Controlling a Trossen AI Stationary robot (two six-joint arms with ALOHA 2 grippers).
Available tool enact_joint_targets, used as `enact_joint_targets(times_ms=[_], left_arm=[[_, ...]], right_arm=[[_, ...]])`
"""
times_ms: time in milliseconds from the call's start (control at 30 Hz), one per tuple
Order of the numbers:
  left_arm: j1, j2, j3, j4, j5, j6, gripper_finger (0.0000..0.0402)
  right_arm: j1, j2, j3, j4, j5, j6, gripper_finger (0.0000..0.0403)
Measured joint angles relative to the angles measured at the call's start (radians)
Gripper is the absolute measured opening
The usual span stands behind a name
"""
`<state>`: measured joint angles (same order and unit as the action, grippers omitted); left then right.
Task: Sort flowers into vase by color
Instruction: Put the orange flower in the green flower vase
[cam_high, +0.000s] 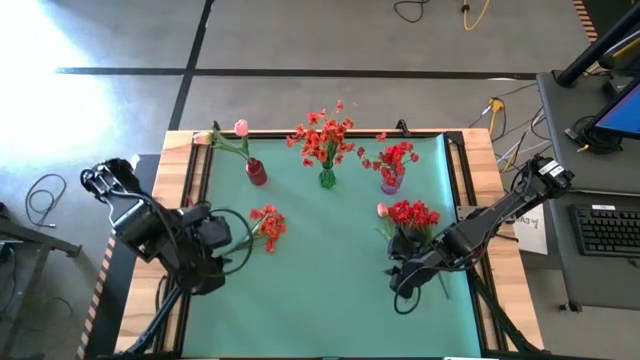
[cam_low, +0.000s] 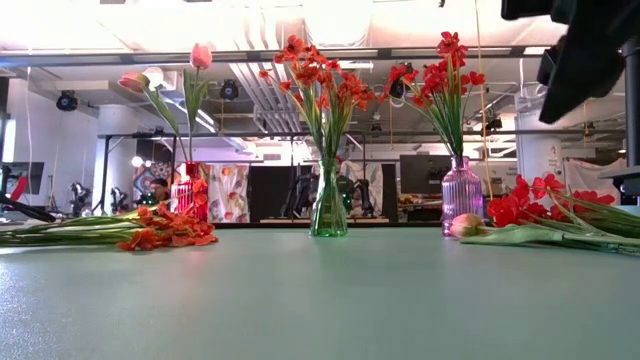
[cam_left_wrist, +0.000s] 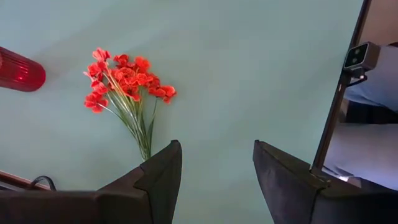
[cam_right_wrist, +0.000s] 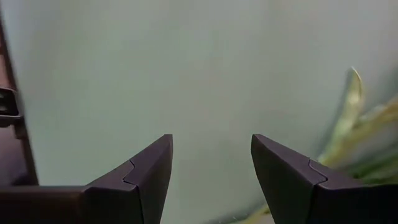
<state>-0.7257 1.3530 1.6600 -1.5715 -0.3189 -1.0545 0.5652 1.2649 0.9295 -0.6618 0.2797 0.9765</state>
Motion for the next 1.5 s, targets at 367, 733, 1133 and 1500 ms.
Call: enact_joint_targets(times_ms=[367, 733, 1133, 1500], left_arm=[[-0.011, 0.070, 0.000, 0.000, -0.063, -0.012, 0.0185], [-0.030, 0.221, -0.031, 0.114, -0.065, 0.005, 0.0179], [-0.035, 0.321, -0.296, 0.763, -0.006, 0.249, 0.0113], [-0.034, 0.322, -0.626, 0.831, 0.150, -0.133, 0.0061]], right_arm=[[0.000, 0.000, 0.000, -0.115, 0.001, 0.126, 0.0210], [0.000, 0.001, 0.000, -0.176, 0.000, 0.194, 0.0210], [0.000, 0.001, 0.000, -0.171, 0.001, 0.179, 0.0210], [0.000, 0.001, -0.001, -0.170, 0.006, 0.171, 0.0210]])
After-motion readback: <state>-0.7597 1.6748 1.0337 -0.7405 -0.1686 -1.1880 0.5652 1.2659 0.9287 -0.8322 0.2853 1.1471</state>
